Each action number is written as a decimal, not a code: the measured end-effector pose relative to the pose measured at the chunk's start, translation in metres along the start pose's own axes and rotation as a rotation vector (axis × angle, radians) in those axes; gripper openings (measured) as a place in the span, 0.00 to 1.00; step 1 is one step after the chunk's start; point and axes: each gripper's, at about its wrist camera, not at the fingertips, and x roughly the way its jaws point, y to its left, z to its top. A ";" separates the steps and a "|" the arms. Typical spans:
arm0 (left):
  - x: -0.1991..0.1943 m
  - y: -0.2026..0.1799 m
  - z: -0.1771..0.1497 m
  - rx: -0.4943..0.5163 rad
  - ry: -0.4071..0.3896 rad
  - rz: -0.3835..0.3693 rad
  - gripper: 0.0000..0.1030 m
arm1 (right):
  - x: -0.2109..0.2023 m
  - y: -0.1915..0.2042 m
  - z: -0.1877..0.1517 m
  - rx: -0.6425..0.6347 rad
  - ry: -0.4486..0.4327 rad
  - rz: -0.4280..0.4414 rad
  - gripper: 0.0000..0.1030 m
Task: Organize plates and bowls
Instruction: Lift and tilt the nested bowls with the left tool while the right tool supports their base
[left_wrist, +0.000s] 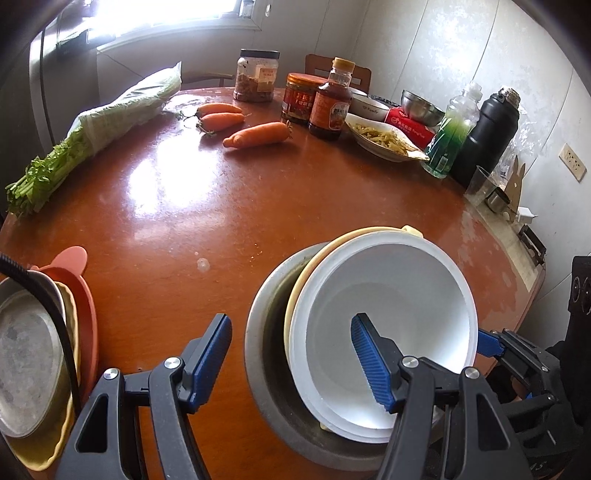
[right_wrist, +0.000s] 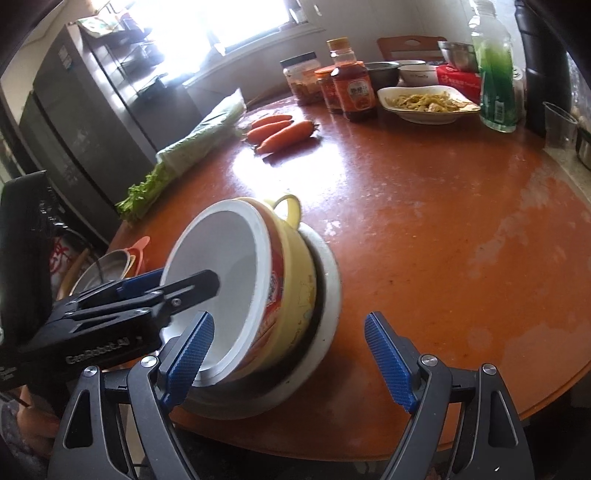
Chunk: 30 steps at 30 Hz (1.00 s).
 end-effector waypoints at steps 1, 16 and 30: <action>0.001 0.000 0.000 0.001 0.001 -0.001 0.65 | 0.001 0.000 0.000 0.001 0.003 0.004 0.82; 0.011 -0.005 -0.004 -0.012 0.024 -0.011 0.58 | 0.006 -0.002 0.000 -0.073 -0.018 0.043 0.46; 0.010 -0.002 -0.004 -0.052 0.017 -0.008 0.43 | 0.011 -0.010 0.009 -0.062 -0.023 0.030 0.46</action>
